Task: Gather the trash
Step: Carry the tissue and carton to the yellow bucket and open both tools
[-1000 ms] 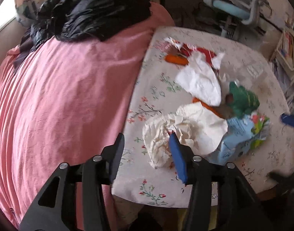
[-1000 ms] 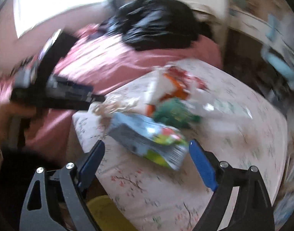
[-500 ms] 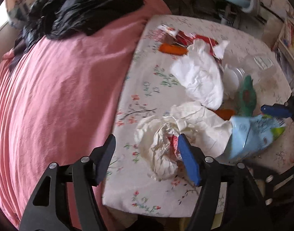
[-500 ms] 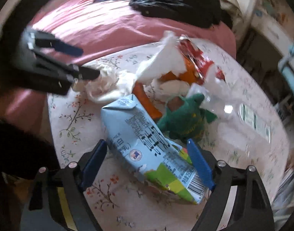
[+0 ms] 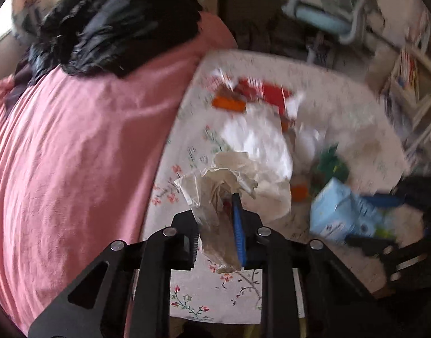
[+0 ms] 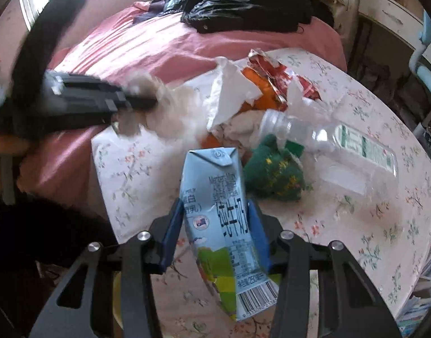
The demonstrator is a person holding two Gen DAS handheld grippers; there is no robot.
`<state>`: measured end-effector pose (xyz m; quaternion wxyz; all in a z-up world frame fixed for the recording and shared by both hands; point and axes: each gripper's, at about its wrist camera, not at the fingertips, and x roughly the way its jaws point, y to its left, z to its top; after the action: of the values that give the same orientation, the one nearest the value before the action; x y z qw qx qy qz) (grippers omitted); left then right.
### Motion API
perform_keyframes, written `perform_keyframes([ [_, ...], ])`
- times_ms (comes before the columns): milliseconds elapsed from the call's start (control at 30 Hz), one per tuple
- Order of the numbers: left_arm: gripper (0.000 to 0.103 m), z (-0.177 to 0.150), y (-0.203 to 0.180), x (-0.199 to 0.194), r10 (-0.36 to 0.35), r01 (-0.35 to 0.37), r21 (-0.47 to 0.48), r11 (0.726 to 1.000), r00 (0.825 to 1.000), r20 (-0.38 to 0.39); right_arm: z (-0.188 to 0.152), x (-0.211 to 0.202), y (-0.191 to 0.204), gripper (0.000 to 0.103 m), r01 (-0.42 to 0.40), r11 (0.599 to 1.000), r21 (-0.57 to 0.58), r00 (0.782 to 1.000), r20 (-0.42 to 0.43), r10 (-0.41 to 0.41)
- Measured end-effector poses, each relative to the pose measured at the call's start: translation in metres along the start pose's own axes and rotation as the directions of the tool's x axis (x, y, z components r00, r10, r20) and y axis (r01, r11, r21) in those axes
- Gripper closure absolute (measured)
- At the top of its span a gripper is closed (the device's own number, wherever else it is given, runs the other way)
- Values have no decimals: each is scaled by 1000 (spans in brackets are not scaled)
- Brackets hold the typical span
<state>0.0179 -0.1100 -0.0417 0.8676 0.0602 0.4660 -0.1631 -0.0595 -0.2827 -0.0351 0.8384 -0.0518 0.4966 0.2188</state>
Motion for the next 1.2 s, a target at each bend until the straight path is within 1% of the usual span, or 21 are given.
perform_keyframes([
  [100, 83, 6, 9, -21, -33, 37, -47, 998, 996, 80, -2, -12, -7, 57, -58, 996, 63, 998, 40, 55],
  [133, 83, 8, 10, -25, -35, 40, -51, 998, 995, 98, -2, -16, -8, 57, -75, 994, 78, 996, 55, 71],
  [200, 83, 10, 11, -35, -40, 49, -56, 997, 990, 139, -2, -27, -11, 57, -135, 984, 114, 988, 95, 124],
  [233, 83, 11, 10, -37, -44, 53, -56, 997, 988, 149, -4, -34, -10, 58, -178, 975, 129, 980, 116, 164],
  [333, 82, 14, 11, -41, -53, 61, -51, 997, 987, 154, -11, -47, 2, 58, -257, 958, 127, 960, 144, 239],
  [367, 82, 14, 10, -41, -53, 61, -49, 997, 987, 155, -16, -51, 9, 58, -292, 949, 122, 950, 151, 273],
  [433, 82, 13, 9, -42, -54, 62, -46, 997, 987, 154, -28, -55, 23, 58, -325, 939, 115, 940, 152, 307],
  [567, 82, 9, 7, -47, -72, 79, -37, 996, 984, 165, -56, -53, 56, 58, -356, 929, 102, 932, 109, 345],
  [600, 83, 8, 6, -49, -76, 82, -31, 996, 983, 168, -63, -51, 65, 58, -355, 930, 94, 934, 90, 347],
  [700, 82, 2, 0, -52, -86, 89, -7, 996, 982, 170, -83, -38, 88, 58, -349, 933, 83, 937, 26, 348],
  [767, 82, -4, -7, -53, -90, 89, 16, 996, 982, 165, -95, -24, 103, 59, -310, 949, 56, 949, -41, 312],
  [833, 82, -10, -14, -55, -84, 79, 42, 996, 984, 157, -104, -10, 109, 58, -270, 962, 51, 956, -102, 273],
  [867, 82, -13, -16, -56, -85, 78, 52, 996, 984, 156, -108, -4, 109, 55, -252, 966, 52, 958, -129, 257],
  [900, 82, -16, -20, -58, -90, 81, 65, 995, 984, 157, -111, 0, 108, 44, -228, 972, 53, 960, -154, 234],
  [933, 82, -17, -21, -60, -93, 83, 71, 994, 983, 158, -113, 0, 106, 36, -203, 978, 56, 965, -158, 210],
  [967, 82, -21, -23, -62, -96, 85, 81, 993, 983, 156, -114, -3, 103, 36, -189, 980, 60, 970, -146, 196],
  [1000, 82, -25, -25, -63, -98, 85, 87, 993, 983, 153, -112, -9, 98, 34, -179, 981, 74, 975, -118, 187],
  [1033, 82, -29, -26, -65, -98, 85, 88, 992, 984, 149, -111, -14, 95, 30, -169, 982, 87, 980, -92, 177],
  [1100, 82, -44, -30, -69, -102, 91, 91, 992, 986, 130, -108, -31, 80, 27, -129, 982, 138, 992, 6, 129],
  [1167, 82, -61, -39, -74, -102, 90, 114, 989, 989, 111, -104, -46, 70, 26, -106, 975, 196, 992, 82, 91],
  [1200, 82, -70, -44, -75, -101, 88, 129, 988, 990, 97, -104, -53, 64, 23, -92, 969, 231, 991, 119, 65],
])
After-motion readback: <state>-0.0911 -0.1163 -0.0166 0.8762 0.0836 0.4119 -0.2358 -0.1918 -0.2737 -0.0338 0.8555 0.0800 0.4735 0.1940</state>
